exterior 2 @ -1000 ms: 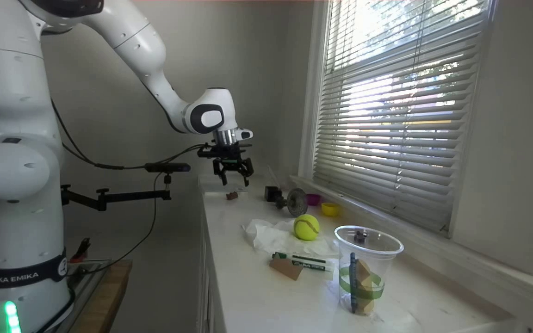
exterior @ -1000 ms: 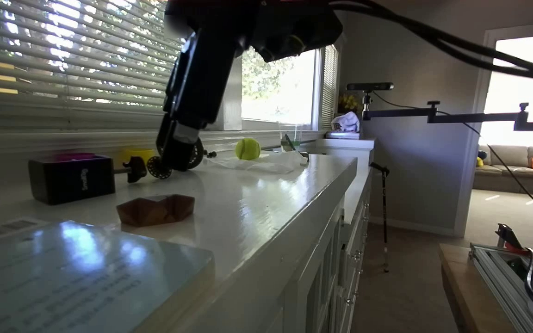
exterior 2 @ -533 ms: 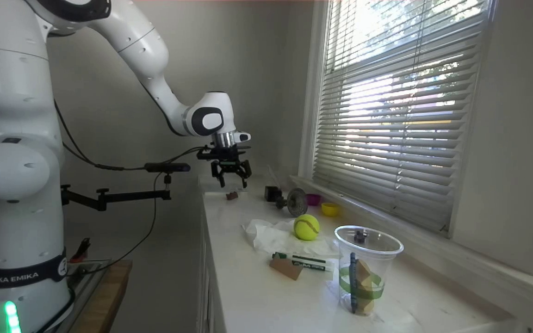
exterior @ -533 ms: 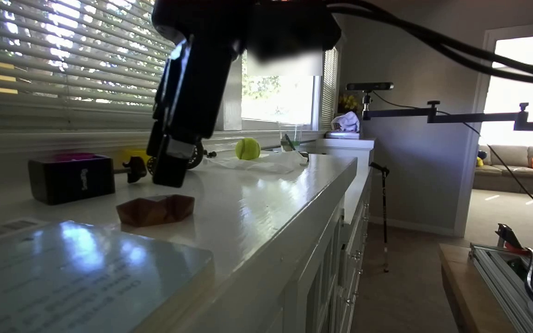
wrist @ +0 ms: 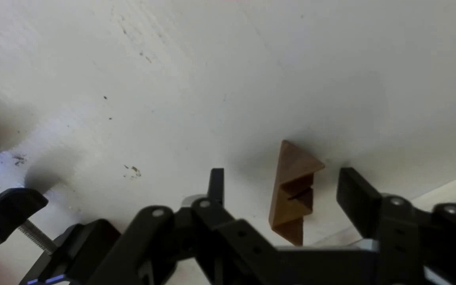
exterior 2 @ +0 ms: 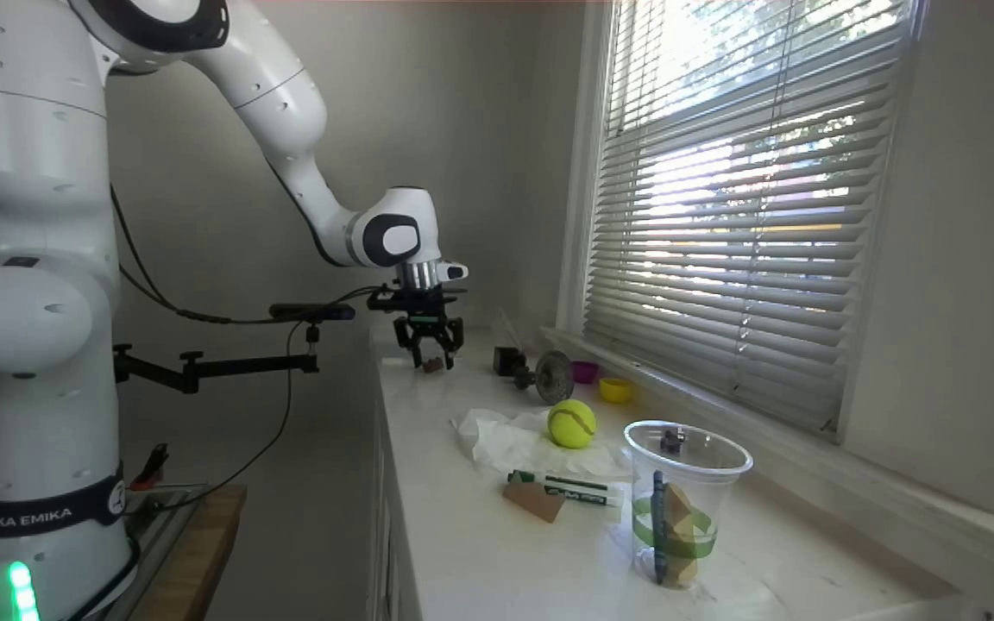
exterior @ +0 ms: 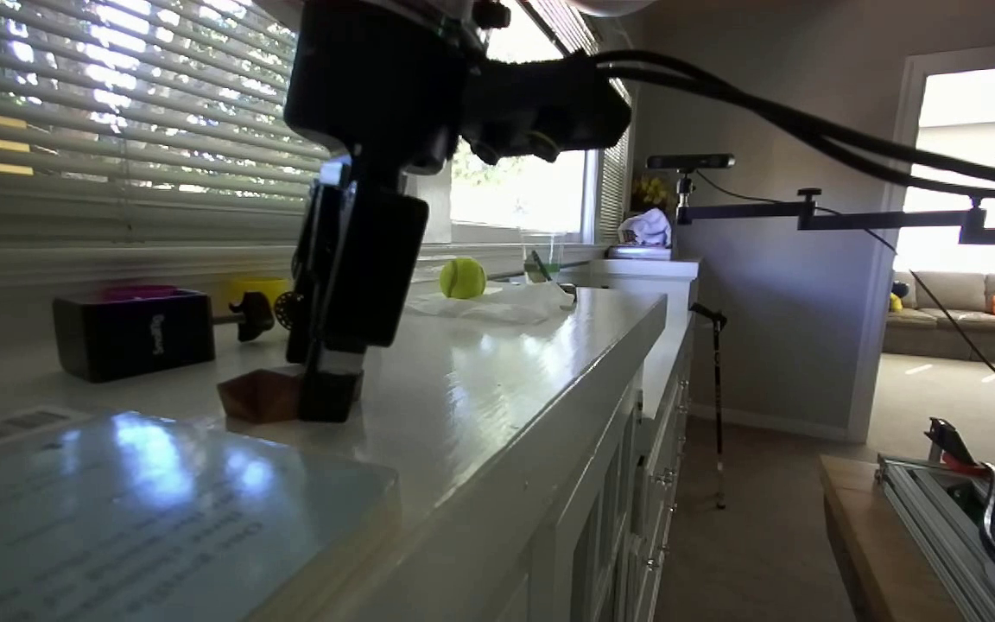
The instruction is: Move the brown object to the right
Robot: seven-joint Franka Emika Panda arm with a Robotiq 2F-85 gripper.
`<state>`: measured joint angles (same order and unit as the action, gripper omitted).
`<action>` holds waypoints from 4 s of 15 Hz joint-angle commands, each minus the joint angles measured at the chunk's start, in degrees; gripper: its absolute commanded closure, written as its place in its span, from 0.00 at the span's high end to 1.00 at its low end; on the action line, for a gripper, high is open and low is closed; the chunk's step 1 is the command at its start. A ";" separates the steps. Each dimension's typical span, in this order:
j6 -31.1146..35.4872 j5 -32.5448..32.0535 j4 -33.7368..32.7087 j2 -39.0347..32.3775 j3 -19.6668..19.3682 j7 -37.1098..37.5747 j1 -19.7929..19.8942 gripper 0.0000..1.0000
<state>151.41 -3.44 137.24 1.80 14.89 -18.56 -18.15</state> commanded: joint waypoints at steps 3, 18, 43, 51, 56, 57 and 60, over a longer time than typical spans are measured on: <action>-0.12 -2.98 -1.90 -1.26 0.89 2.97 0.50 0.30; -4.25 1.64 -1.73 7.72 -10.13 4.96 11.30 0.06; -7.73 -16.21 -13.73 5.70 -21.43 57.17 38.66 0.06; -6.38 -26.45 -16.81 0.71 -21.93 74.26 35.22 0.06; -6.21 -29.29 -17.05 -1.10 -22.50 78.47 32.37 0.06; -6.26 -29.73 -17.04 -1.29 -22.77 79.07 32.13 0.06; -6.29 -30.47 -16.72 -1.66 -23.56 80.13 31.95 0.06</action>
<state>144.63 -31.20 121.31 0.98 -7.20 58.65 14.63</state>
